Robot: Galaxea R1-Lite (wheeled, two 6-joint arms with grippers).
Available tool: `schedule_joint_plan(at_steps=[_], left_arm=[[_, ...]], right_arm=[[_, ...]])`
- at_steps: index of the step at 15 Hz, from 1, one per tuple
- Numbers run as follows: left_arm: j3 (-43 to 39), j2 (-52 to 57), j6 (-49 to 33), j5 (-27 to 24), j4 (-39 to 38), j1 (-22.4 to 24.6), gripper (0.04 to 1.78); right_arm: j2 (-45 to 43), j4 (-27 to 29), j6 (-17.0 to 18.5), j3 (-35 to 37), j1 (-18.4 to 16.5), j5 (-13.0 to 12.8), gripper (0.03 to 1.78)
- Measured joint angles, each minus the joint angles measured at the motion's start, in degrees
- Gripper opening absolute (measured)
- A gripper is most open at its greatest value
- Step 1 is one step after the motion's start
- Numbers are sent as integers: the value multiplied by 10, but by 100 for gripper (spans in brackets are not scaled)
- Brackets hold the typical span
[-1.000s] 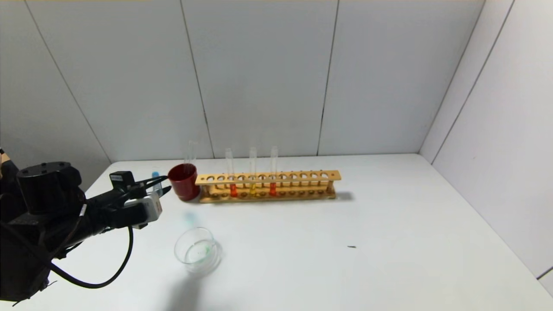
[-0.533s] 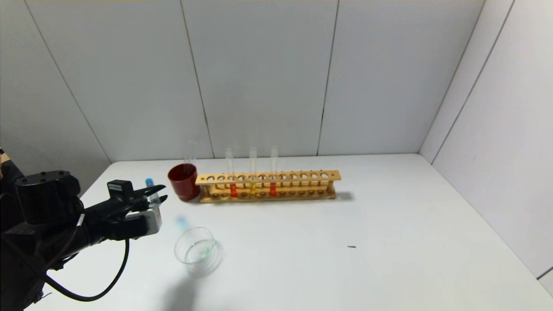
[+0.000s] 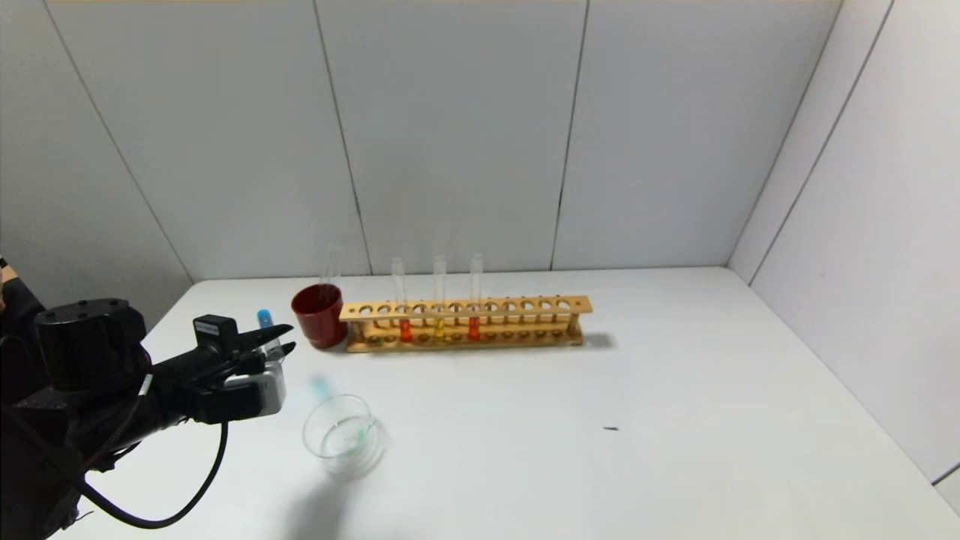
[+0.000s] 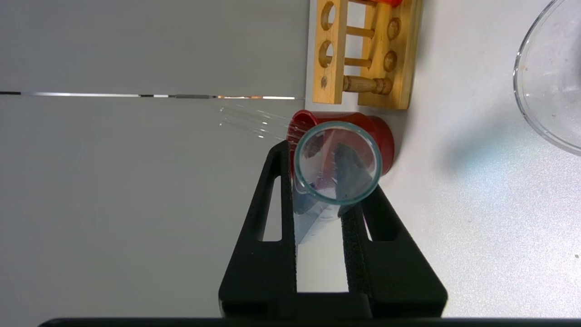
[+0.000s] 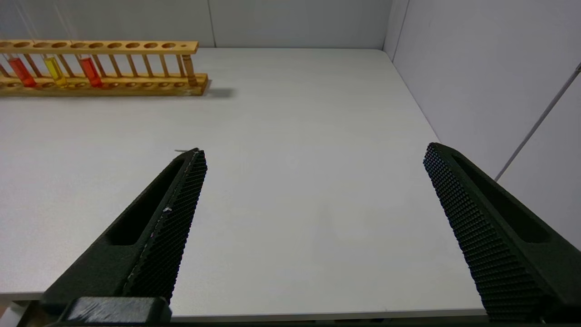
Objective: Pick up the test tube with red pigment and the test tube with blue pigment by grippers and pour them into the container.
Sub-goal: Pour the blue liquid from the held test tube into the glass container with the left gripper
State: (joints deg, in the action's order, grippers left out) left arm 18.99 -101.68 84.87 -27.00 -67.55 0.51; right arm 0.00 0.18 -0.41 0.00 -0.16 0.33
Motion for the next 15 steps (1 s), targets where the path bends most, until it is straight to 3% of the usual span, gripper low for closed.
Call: schedule_joint_plan(at_steps=[15], left_arm=[[0, -3, 9, 12, 0, -5, 33]], right_arm=[[0, 0, 0, 0, 0, 0, 175]])
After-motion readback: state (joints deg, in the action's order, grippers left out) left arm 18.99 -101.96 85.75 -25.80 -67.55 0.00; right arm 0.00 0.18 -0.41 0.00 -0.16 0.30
